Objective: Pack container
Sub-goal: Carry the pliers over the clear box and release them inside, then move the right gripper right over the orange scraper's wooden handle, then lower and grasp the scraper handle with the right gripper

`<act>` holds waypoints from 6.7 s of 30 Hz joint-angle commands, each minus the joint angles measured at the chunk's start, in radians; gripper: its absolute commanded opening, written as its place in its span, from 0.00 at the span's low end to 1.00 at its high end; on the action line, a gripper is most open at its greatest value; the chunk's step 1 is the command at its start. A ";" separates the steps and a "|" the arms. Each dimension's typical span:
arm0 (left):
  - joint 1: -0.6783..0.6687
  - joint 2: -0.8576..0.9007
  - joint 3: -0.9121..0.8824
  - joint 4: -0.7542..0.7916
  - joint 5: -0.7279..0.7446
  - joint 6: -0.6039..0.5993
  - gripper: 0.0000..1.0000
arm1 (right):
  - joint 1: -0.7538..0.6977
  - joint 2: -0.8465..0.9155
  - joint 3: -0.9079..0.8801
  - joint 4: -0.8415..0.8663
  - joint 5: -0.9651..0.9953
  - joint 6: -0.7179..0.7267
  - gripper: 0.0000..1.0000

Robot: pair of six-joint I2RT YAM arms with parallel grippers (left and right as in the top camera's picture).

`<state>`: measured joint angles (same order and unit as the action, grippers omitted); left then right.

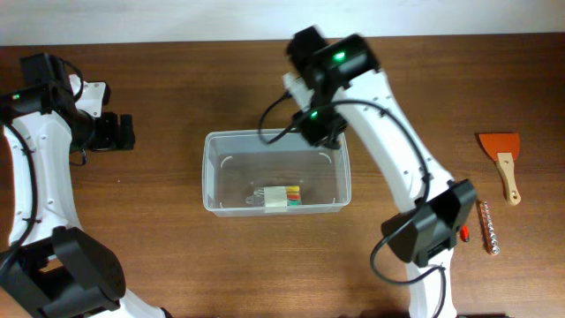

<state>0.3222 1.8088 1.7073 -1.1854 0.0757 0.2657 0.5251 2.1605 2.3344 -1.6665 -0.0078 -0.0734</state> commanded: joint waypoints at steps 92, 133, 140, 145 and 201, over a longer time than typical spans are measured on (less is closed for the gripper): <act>0.008 0.009 -0.005 -0.004 0.014 -0.010 0.99 | -1.081 0.028 -0.140 0.216 0.037 -0.405 0.99; 0.008 0.009 -0.005 -0.003 0.014 -0.010 0.99 | -1.147 0.152 -0.484 0.480 0.094 -0.473 0.99; 0.008 0.009 -0.005 -0.003 0.014 -0.010 0.99 | -1.147 0.176 -0.484 0.498 0.102 -0.473 0.99; 0.008 0.009 -0.005 -0.003 0.014 -0.010 0.99 | -1.147 0.187 -0.484 0.516 0.101 -0.473 0.99; 0.008 0.009 -0.005 -0.003 0.014 -0.010 0.99 | -1.098 0.136 -0.439 0.482 0.068 -0.426 0.22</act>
<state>0.3222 1.8088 1.7073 -1.1885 0.0757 0.2657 -0.6170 2.3329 1.8568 -1.1702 0.0776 -0.5148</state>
